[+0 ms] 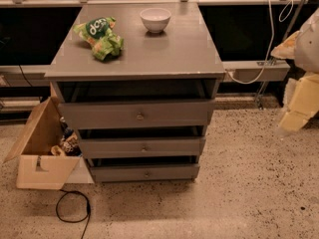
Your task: Open top drawer
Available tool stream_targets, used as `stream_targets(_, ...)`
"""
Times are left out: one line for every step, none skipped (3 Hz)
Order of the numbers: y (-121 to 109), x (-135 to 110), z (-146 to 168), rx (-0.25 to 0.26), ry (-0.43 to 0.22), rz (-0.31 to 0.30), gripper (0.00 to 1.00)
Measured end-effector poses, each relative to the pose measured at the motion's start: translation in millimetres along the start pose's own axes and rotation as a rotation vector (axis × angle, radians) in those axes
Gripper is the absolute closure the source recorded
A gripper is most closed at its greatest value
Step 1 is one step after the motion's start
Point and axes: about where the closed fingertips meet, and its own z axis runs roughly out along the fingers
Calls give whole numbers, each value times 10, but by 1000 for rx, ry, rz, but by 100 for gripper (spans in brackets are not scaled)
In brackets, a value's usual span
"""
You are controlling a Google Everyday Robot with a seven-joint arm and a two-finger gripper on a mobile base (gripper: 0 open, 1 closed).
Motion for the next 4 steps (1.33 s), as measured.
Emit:
stream_targets(181, -169, 610, -32, -59, -14, 0)
stream_targets(241, -357, 1332, -45, -88, -19, 0)
stream_targets(33, -826, 2097, -46, -165, -25, 0)
stream_targets(30, -836, 2149, -46, -158, -36, 0)
